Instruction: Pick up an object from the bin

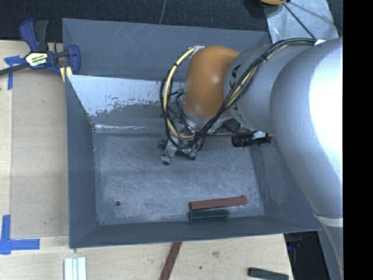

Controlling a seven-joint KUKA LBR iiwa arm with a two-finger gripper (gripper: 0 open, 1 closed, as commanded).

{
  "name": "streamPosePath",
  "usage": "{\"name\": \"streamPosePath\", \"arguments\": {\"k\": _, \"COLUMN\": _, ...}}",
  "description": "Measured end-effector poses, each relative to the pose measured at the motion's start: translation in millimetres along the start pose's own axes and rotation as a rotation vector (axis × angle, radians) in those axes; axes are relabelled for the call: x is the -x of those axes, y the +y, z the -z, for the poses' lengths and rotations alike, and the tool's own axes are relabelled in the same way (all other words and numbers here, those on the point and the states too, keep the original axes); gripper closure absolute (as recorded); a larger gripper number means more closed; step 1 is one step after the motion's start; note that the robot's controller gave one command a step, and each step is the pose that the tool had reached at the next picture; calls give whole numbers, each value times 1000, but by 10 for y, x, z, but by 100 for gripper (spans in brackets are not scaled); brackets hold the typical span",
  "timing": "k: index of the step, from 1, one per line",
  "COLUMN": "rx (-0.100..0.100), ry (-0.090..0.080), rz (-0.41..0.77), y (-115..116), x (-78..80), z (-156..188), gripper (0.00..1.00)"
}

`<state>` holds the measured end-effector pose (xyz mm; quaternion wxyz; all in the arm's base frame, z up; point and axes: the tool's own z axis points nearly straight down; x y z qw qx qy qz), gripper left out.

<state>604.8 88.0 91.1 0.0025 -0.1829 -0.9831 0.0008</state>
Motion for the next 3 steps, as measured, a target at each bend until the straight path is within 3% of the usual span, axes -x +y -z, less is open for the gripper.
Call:
{"name": "streamPosePath", "arguments": {"k": 1, "rx": 5, "ry": -8, "rz": 0, "y": 10, "x": 22, "z": 243, "gripper": 100}}
{"name": "streamPosePath", "arguments": {"k": 3, "rx": 0, "ry": 0, "rz": 1, "y": -5, "x": -1, "z": 570, "gripper": 100}}
